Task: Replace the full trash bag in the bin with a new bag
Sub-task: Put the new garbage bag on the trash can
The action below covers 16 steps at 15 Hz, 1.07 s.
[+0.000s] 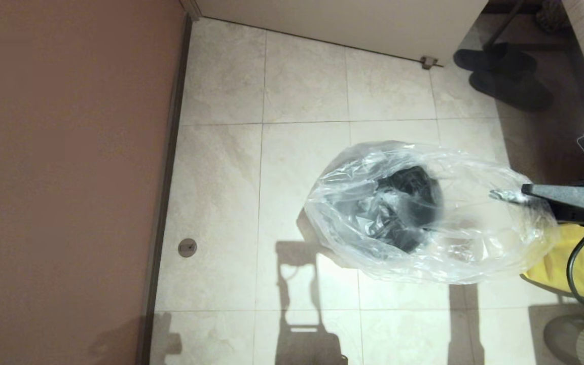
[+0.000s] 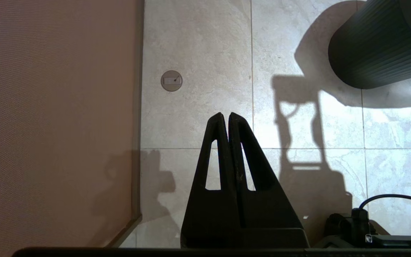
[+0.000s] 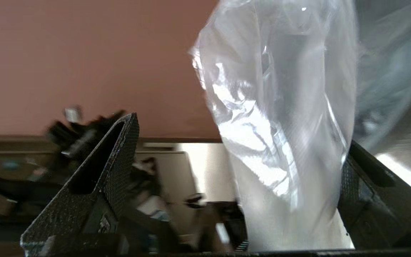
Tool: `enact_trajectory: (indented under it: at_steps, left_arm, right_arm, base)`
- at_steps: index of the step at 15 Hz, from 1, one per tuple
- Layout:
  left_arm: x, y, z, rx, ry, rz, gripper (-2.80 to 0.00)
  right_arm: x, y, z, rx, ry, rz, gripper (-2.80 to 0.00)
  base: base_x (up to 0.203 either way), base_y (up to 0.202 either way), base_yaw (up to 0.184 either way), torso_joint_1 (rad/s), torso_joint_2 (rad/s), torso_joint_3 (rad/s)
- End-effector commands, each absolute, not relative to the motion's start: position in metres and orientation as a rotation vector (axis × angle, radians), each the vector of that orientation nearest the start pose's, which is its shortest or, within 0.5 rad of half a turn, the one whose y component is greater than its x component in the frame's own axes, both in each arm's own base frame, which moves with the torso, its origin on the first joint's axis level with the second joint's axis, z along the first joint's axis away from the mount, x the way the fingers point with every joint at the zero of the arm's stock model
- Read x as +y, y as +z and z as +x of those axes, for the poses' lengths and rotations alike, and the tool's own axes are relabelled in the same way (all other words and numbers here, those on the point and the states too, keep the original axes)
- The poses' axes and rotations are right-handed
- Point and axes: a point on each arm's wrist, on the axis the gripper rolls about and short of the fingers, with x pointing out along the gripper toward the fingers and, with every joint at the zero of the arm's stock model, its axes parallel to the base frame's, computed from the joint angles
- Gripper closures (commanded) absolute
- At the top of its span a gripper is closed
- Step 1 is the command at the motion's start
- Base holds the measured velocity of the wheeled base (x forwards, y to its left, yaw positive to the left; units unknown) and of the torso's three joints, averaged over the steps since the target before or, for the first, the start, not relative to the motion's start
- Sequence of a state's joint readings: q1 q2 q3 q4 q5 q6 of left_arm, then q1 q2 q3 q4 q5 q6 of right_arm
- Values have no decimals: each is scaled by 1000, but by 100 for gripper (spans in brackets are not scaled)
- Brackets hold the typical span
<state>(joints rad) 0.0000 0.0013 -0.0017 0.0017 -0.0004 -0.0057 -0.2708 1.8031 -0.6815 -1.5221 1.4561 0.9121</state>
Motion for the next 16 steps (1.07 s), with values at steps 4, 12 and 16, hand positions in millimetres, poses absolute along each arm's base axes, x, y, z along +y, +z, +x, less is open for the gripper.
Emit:
enact_trajectory:
  at_steps: [4, 12, 16]
  left_arm:
    - [0, 76, -23, 2, 0, -6, 0]
    - [0, 76, -23, 2, 0, -6, 0]
    - [0, 76, -23, 2, 0, -6, 0]
  right_arm:
    - [-59, 201, 270, 96, 1172, 235, -280]
    - [-56, 208, 253, 11, 1158, 118, -280]
    - [-78, 189, 259, -20, 1048, 85, -280]
  base:
    - [0, 0, 0, 0, 0, 0]
    - [0, 0, 0, 0, 0, 0]
    - [0, 0, 0, 0, 0, 0]
